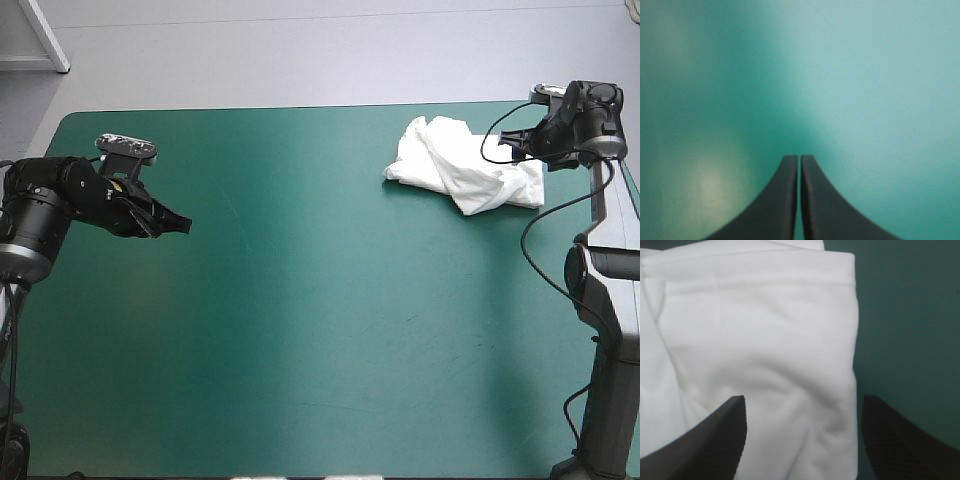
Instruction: Fold the cloth
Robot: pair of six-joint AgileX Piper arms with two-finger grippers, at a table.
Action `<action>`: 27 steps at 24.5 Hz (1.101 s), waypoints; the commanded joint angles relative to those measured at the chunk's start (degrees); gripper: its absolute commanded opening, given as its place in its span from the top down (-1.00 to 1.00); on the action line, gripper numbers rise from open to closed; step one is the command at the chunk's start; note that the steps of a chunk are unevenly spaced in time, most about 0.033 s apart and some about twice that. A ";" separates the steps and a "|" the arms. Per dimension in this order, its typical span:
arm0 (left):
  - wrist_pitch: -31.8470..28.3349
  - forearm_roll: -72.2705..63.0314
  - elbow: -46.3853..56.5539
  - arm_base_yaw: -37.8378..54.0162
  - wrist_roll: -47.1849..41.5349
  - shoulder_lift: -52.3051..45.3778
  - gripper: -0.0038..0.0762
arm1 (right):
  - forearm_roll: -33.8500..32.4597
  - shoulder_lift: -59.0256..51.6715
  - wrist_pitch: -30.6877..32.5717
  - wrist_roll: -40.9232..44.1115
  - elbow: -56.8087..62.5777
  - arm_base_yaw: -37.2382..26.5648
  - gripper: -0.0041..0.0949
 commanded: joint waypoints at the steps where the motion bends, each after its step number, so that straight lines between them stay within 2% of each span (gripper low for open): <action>1: -3.64 -0.86 -1.50 -0.08 -0.10 -2.28 0.86 | 0.92 -7.50 -1.74 0.51 -1.77 -0.56 -0.17; 2: -4.97 -0.86 -1.50 -0.08 -0.10 -2.28 0.86 | 2.94 -10.23 -1.74 0.39 -1.51 -0.56 0.06; 6: -7.53 -0.86 -1.50 -0.08 -0.10 -2.28 0.86 | 7.98 -17.85 -1.74 -2.69 1.45 -0.56 0.63; 7: -8.83 -1.32 -1.50 -0.08 -0.10 -2.28 0.86 | 9.02 -22.66 -1.74 -4.61 5.34 -0.44 0.95; 12: -10.87 -3.05 -1.50 -0.08 0.32 -2.31 0.86 | 5.93 -37.57 -3.46 -9.52 24.94 0.65 0.95; 14: -11.14 -3.31 -1.50 -0.08 1.47 -2.83 0.86 | 6.59 -46.25 -11.38 -11.61 38.56 1.09 0.95; 15: -11.94 -3.31 -1.50 -0.08 2.11 -3.40 0.86 | 8.58 -52.38 -18.21 -13.19 48.02 1.18 0.95; 16: -12.55 -3.43 -1.33 -0.08 2.11 -3.79 0.86 | 9.60 -55.78 -22.27 -14.17 53.31 1.18 0.95; 17: -14.37 -3.43 -0.44 -0.08 2.11 -4.88 0.86 | 10.87 -61.70 -30.42 -15.49 63.39 1.18 0.95; 20: -17.05 -4.65 2.37 -0.08 2.11 -7.29 0.86 | 12.45 -70.39 -40.32 -19.28 75.40 1.18 0.95; 23: -19.60 -5.65 7.05 -0.08 3.65 -9.93 0.86 | 13.16 -76.64 -45.85 -22.65 83.98 1.18 0.95; 27: -25.63 -6.24 15.82 -0.08 3.78 -14.81 0.86 | 13.16 -82.37 -48.01 -23.85 91.95 1.18 0.95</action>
